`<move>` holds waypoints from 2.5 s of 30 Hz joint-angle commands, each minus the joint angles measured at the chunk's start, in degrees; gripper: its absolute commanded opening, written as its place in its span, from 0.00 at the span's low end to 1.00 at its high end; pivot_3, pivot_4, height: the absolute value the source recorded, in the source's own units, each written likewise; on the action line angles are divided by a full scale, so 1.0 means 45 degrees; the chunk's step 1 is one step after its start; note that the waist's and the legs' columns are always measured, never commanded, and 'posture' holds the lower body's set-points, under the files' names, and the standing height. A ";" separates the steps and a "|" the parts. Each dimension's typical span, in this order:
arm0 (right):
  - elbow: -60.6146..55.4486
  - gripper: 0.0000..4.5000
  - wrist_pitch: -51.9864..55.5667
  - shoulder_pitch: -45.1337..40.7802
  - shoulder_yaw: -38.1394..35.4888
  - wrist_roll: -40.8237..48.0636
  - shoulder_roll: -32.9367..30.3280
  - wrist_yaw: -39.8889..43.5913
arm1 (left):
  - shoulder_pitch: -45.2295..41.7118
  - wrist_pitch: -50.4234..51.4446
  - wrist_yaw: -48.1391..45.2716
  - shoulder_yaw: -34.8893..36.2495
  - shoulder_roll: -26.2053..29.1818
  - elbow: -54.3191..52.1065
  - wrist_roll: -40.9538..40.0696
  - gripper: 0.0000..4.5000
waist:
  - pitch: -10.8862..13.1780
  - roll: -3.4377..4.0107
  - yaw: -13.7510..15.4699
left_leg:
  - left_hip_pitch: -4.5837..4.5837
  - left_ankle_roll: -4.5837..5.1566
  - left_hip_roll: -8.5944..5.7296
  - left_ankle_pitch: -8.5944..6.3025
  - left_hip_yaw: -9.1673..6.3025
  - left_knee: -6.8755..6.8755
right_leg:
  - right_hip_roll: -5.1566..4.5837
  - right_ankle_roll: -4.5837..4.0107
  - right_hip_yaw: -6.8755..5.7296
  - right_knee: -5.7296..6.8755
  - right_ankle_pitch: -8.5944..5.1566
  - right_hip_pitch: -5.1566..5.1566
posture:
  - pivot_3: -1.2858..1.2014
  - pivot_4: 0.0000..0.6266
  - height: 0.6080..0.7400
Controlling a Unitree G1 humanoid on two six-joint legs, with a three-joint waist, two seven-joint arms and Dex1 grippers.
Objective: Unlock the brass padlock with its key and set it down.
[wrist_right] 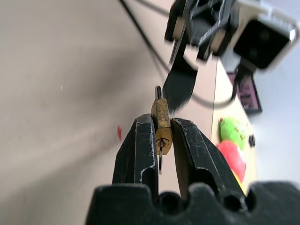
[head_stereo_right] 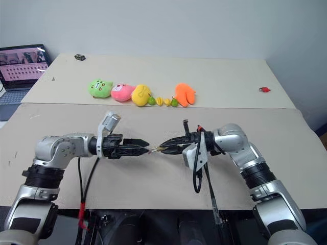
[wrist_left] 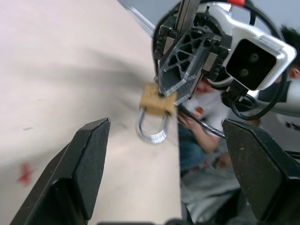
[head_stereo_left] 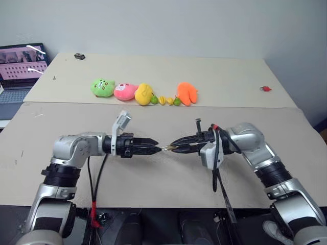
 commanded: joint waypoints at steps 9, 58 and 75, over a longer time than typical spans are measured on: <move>0.0453 0.03 -0.0420 -0.0821 -0.0532 0.0075 -0.0361 -0.0661 | 0.1292 -0.1970 0.1326 0.0712 -0.0713 -0.1036 0.0308 0.72 | 0.0002 -0.0004 -0.0014 | 0.0005 0.0000 0.0002 0.0000 0.0000 -0.0001 | -0.0002 -0.0013 -0.0002 -0.0002 0.0006 0.0010 | 0.52 0.24 0.83; 0.0505 0.03 0.0126 -0.1787 -0.1028 0.0404 -0.0436 -0.1361 | -0.1249 0.0177 0.3059 0.1287 -0.2477 -0.0151 -0.2081 0.01 | 0.0006 -0.0010 -0.0104 | 0.0006 -0.0001 0.0000 0.0000 -0.0008 -0.0004 | 0.0001 -0.0012 -0.0003 -0.0001 0.0013 0.0010 | 0.52 0.24 0.83; 0.0185 0.03 0.0084 -0.1574 -0.0979 0.0526 -0.0400 -0.1225 | -0.1567 0.0312 0.3474 0.1729 -0.2743 0.0283 -0.2394 0.01 | 0.0006 -0.0010 -0.0106 | 0.0005 -0.0002 -0.0002 0.0000 -0.0008 -0.0004 | -0.0001 -0.0012 -0.0003 -0.0001 0.0013 0.0011 | 0.52 0.24 0.83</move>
